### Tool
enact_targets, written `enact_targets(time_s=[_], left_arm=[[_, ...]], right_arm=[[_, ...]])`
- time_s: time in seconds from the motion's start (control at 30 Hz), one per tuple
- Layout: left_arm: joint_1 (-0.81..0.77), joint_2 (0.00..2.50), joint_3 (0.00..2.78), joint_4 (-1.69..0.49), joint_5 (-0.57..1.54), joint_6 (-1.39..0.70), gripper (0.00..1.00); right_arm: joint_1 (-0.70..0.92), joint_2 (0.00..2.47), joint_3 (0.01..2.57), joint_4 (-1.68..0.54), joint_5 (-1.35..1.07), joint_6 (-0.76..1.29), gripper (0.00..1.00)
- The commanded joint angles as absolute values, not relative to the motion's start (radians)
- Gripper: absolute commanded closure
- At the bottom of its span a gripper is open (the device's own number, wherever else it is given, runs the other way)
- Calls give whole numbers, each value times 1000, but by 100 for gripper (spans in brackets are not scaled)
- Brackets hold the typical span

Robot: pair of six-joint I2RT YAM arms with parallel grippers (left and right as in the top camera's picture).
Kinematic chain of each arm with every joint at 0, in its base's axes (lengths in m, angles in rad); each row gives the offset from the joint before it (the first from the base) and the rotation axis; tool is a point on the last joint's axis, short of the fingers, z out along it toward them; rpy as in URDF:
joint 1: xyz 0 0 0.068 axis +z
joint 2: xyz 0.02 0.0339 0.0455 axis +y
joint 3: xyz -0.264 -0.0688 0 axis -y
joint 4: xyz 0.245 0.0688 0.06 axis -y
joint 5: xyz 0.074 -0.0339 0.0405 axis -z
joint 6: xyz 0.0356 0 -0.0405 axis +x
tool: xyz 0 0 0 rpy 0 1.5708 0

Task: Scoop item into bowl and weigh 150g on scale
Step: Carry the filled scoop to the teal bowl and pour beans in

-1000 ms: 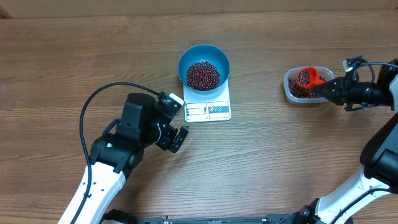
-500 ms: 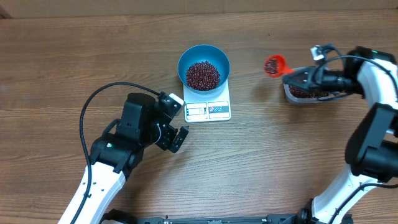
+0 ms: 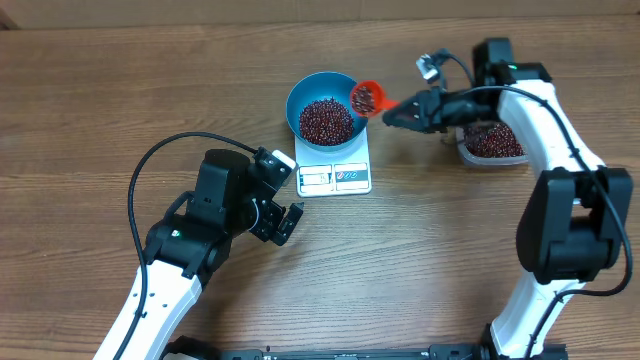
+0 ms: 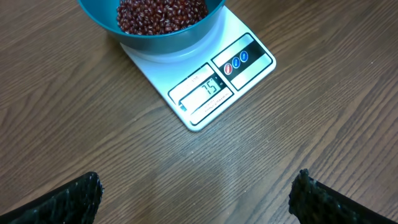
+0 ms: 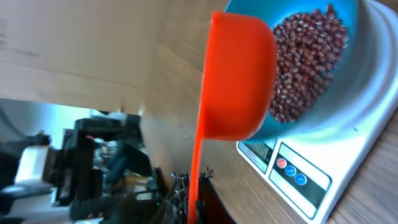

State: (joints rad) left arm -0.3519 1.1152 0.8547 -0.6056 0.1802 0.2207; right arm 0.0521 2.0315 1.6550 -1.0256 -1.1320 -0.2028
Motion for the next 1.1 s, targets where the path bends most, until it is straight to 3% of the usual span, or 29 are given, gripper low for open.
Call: enact_targets(time_s=[0.0, 1.07], left_arm=[[-354, 1119, 847, -605, 192, 244, 0], [-354, 1119, 847, -605, 192, 244, 0]], right_arm=[[117, 1986, 1734, -1005, -997, -80, 96], [630, 1973, 1887, -1000, 474, -87, 96]])
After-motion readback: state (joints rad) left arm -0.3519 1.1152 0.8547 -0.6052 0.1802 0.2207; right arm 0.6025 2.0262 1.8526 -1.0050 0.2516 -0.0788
